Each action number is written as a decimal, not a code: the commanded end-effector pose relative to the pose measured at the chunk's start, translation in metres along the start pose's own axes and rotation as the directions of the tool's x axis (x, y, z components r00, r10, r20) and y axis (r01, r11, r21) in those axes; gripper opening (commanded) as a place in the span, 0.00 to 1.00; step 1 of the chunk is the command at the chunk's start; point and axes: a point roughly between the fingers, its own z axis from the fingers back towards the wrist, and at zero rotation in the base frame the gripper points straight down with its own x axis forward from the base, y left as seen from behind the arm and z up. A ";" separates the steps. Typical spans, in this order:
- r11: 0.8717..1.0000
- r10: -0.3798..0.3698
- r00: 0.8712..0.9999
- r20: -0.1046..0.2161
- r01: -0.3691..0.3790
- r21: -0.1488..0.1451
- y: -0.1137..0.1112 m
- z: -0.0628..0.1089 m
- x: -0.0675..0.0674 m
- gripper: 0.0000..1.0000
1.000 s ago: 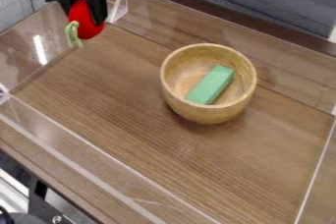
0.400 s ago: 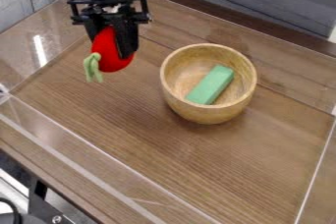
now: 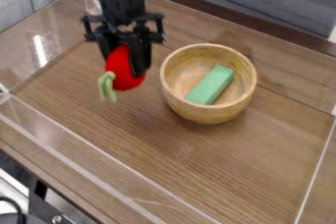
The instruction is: Move the red object to the right side of the table
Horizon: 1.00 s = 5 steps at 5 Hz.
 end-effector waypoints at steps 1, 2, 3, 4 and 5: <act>1.000 -0.019 0.998 0.052 0.019 0.011 -0.011 -0.004 -0.003 0.00; 0.999 -0.050 0.998 0.044 0.049 0.023 -0.011 -0.016 -0.003 0.00; 0.999 -0.043 0.998 0.046 0.042 0.021 -0.007 -0.015 0.007 0.00; 0.999 -0.032 0.998 0.050 0.031 0.019 -0.002 -0.013 0.019 0.00; 0.999 -0.035 0.998 0.049 0.034 0.020 0.005 -0.021 0.028 0.00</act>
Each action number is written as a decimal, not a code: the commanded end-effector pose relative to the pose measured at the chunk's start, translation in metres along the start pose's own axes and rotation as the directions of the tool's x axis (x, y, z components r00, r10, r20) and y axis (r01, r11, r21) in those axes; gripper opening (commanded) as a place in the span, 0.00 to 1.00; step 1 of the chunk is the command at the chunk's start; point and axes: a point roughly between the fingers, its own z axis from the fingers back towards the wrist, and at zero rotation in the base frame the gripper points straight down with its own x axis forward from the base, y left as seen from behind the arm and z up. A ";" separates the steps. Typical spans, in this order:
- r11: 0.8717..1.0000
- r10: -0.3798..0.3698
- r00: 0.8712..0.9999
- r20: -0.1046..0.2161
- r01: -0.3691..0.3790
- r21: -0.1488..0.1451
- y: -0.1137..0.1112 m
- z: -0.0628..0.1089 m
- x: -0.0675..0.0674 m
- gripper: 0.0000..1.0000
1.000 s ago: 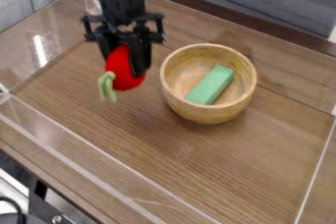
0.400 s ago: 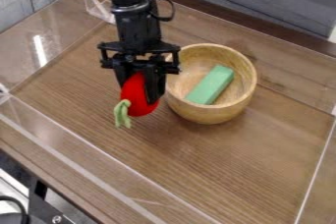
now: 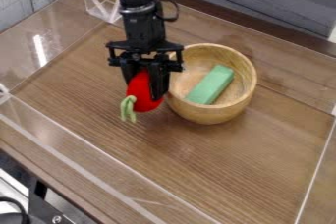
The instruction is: Move the red object to the right side of the table
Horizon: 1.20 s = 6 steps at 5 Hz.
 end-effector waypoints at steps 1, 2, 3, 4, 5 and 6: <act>1.000 -0.024 0.998 0.054 0.024 0.007 0.006 0.005 0.016 0.00; 1.000 0.026 0.997 0.069 -0.025 -0.006 0.002 -0.010 0.022 0.00; 0.996 0.084 0.993 0.086 -0.082 -0.026 -0.001 -0.022 0.024 1.00; 1.000 0.013 0.997 0.081 -0.013 -0.012 -0.008 -0.020 0.023 0.00; 0.998 -0.057 0.993 0.107 0.058 -0.006 -0.021 -0.001 0.019 0.00; 0.998 -0.050 0.985 0.166 0.054 -0.021 -0.034 0.029 0.010 0.00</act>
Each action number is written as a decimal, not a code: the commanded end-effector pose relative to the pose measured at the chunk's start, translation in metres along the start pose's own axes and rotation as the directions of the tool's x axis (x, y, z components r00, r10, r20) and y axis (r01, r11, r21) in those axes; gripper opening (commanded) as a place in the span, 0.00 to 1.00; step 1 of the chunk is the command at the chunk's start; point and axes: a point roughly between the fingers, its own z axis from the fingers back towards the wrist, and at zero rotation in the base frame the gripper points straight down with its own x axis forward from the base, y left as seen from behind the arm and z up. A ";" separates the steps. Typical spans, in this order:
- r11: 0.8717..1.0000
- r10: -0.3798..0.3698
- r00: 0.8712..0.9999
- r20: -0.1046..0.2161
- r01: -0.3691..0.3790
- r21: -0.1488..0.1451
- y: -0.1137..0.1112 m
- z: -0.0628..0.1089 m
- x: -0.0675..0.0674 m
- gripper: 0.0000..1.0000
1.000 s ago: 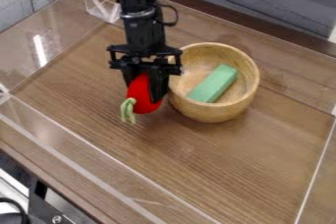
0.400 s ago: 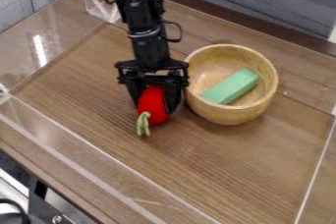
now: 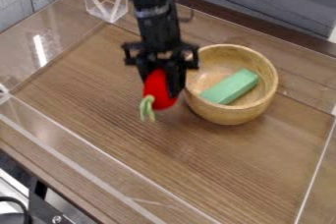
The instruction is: Move the red object to the right side of the table
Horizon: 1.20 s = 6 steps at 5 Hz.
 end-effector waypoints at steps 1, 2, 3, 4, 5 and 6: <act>1.000 0.009 0.997 0.081 -0.008 -0.012 -0.026 0.023 -0.008 0.00; 1.000 0.029 0.995 0.093 -0.027 -0.015 -0.042 0.009 -0.022 0.00; 1.000 0.024 0.995 0.101 -0.022 -0.017 -0.060 -0.011 -0.032 0.00; 1.000 -0.006 0.993 0.120 0.006 -0.006 -0.074 -0.024 -0.038 0.00; 1.000 0.003 0.991 0.134 -0.002 -0.004 -0.074 -0.029 -0.042 0.00; 0.998 0.069 0.985 0.160 -0.068 -0.009 -0.074 -0.009 -0.040 0.00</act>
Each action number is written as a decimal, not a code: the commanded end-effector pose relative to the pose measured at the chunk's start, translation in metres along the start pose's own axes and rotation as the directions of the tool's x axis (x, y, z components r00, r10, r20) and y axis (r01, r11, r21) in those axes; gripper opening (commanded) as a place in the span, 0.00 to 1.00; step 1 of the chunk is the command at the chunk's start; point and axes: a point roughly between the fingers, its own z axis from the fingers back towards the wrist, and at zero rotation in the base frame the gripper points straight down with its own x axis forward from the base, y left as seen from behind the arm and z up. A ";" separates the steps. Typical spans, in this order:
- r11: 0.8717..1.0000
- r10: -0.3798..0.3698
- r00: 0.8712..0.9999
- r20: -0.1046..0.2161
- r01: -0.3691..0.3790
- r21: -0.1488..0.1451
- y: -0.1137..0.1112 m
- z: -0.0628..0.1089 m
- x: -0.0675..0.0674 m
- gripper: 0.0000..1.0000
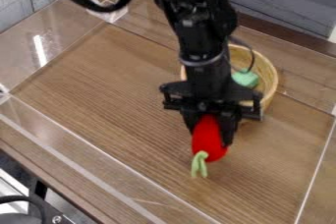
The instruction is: Move the red object to the right side of the table
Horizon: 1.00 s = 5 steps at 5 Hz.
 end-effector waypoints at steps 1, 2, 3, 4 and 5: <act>0.998 0.069 0.994 0.080 -0.068 -0.013 -0.002 0.027 0.014 0.00; 0.999 0.035 0.996 0.078 -0.035 -0.011 0.011 0.031 0.015 0.00; 1.000 -0.007 0.997 0.072 0.007 -0.007 0.017 0.028 0.015 0.00; 1.000 -0.015 0.997 0.071 0.015 0.002 0.011 0.025 0.014 0.00; 1.000 -0.028 0.997 0.069 0.027 0.010 0.005 0.022 0.012 0.00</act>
